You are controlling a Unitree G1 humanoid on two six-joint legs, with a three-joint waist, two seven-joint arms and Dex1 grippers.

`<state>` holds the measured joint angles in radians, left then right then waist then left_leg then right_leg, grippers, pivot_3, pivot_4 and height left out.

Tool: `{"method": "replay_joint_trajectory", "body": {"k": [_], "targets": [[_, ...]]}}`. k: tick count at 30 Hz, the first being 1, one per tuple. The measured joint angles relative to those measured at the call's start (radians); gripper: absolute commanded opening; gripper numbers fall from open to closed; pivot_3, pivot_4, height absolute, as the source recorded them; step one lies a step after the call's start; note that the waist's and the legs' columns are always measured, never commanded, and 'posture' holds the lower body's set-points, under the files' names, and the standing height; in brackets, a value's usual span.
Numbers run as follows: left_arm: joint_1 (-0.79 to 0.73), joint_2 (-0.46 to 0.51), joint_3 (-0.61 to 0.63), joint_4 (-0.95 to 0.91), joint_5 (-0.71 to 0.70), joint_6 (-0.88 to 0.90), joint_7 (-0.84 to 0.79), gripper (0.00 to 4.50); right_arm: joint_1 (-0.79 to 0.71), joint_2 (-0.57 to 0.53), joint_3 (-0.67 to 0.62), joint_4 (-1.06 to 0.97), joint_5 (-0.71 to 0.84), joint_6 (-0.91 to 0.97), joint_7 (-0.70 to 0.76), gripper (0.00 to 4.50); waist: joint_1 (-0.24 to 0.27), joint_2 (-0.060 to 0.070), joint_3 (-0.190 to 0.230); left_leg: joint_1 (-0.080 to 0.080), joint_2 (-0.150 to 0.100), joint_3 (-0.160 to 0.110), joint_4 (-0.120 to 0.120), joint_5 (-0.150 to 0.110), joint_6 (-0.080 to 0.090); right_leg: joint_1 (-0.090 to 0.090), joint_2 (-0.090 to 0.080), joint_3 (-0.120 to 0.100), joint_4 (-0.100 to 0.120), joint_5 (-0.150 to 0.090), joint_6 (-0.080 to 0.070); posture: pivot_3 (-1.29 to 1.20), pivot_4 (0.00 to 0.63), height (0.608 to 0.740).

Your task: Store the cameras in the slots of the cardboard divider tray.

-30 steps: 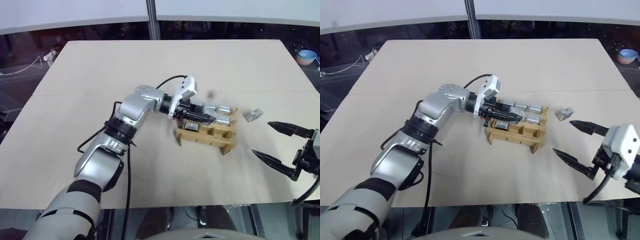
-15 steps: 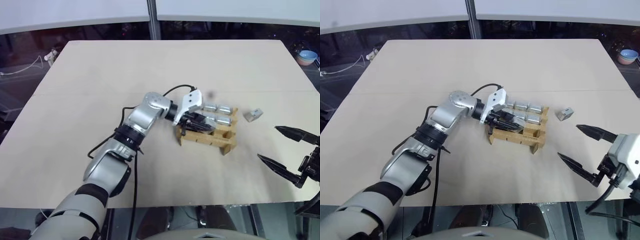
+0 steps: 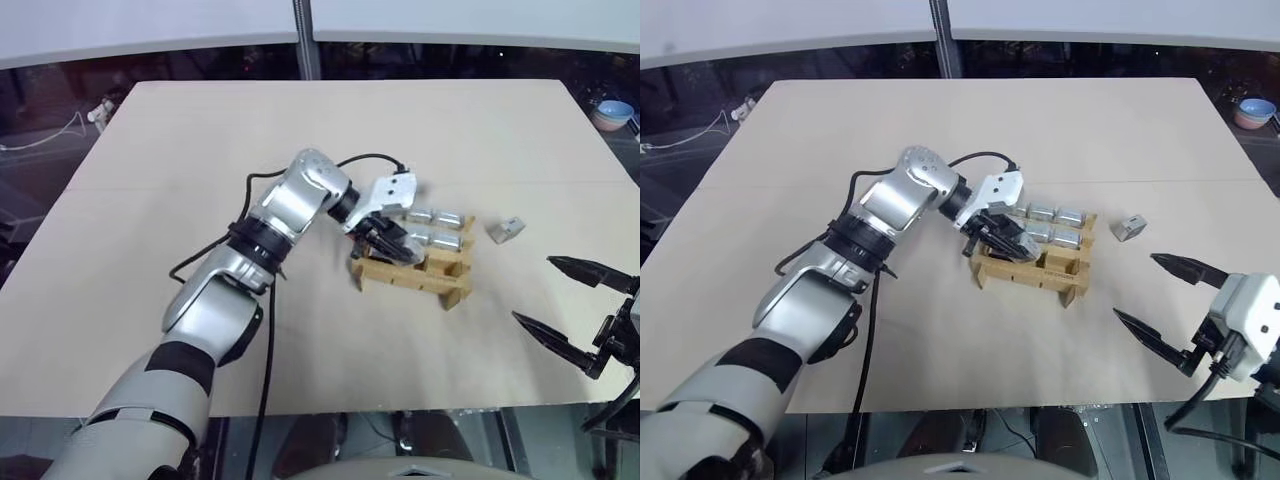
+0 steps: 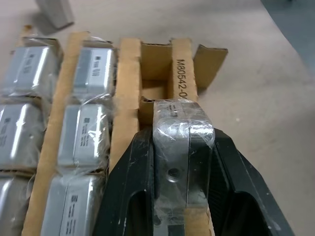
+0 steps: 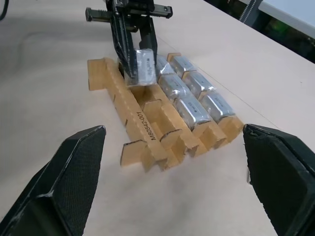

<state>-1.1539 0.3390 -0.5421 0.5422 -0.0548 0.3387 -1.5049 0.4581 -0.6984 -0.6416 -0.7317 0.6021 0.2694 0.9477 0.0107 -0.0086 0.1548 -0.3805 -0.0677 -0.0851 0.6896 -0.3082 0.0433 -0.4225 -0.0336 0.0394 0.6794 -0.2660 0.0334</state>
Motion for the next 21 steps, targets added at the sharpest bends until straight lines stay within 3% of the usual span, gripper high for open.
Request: {"method": "replay_joint_trajectory", "body": {"k": [11, 21], "targets": [[-0.077, -0.091, 0.003, 0.206, 0.066, -0.106, 0.012, 0.77, 0.017, 0.018, 0.017, -0.004, -0.010, -0.022, -0.018, 4.44, 0.000, 0.000, 0.000, 0.000, 0.000, 0.000, 0.001, 0.000, 0.000, 0.000, 0.000, 0.000, 0.001, 0.000, 0.000, 0.00, 0.150, 0.740], [-0.090, -0.088, -0.010, 0.234, 0.121, -0.197, -0.018, 0.77, 0.026, 0.018, 0.028, -0.004, -0.025, -0.035, -0.026, 4.44, -0.006, 0.000, 0.000, 0.001, 0.000, 0.000, 0.002, 0.000, 0.000, 0.002, 0.000, 0.000, 0.002, 0.000, 0.000, 0.00, 0.150, 0.740]]}}
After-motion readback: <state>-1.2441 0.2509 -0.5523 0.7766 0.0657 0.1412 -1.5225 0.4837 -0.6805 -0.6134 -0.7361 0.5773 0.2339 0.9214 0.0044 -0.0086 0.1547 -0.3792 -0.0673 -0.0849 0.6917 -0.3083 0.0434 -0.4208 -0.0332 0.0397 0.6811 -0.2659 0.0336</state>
